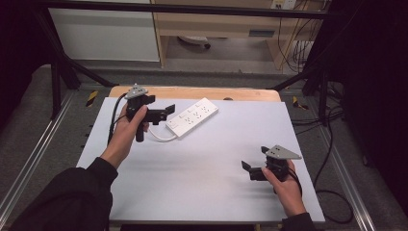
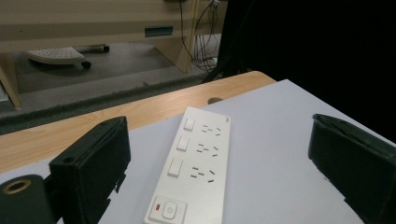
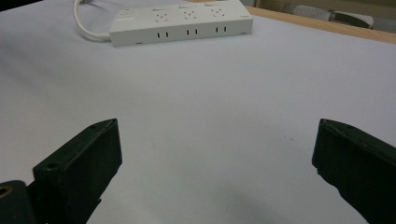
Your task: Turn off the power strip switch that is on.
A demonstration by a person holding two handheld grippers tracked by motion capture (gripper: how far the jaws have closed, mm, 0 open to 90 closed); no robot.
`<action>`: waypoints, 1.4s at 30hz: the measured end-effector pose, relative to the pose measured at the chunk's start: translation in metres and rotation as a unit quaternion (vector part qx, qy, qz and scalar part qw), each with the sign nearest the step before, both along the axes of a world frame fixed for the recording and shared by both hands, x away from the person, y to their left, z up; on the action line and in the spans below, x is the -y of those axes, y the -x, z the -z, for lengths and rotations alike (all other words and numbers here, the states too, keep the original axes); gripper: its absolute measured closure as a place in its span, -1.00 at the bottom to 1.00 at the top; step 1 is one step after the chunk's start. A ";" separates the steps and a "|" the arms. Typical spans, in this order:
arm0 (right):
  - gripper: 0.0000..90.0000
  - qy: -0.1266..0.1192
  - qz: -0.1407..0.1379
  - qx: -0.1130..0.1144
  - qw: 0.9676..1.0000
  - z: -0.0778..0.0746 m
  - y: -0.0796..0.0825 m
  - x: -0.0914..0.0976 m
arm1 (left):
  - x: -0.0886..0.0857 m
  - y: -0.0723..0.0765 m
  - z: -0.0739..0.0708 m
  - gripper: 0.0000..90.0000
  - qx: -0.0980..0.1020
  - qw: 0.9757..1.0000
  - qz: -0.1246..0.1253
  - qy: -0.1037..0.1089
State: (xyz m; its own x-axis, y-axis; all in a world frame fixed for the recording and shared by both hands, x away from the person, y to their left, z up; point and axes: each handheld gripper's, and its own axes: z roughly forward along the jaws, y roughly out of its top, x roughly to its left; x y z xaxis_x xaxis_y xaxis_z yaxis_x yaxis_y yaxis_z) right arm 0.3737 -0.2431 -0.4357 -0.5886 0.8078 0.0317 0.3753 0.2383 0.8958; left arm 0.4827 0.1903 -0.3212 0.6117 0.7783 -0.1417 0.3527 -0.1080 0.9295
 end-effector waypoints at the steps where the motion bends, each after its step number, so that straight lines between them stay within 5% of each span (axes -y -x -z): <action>1: -0.95 -0.002 0.001 -0.003 1.000 0.000 0.000 -0.001 | -0.005 0.004 -0.001 -0.88 0.000 1.000 0.000 -0.003; 17: -0.96 0.001 -0.001 -0.003 1.000 0.000 0.000 -0.001 | -0.020 0.031 -0.012 -0.88 0.007 1.000 0.004 -0.008; 42: -0.95 0.007 -0.002 -0.005 1.000 0.001 0.000 -0.003 | -0.057 0.072 -0.004 -0.88 0.010 1.000 -0.022 0.007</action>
State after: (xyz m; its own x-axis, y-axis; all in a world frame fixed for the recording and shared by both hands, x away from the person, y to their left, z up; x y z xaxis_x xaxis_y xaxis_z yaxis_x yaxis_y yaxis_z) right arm 0.3738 -0.2402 -0.4370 -0.5923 0.8053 0.0263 0.3828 0.2525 0.8886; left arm 0.4102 0.2476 -0.3176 0.5791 0.8030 -0.1410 0.3389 -0.0799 0.9374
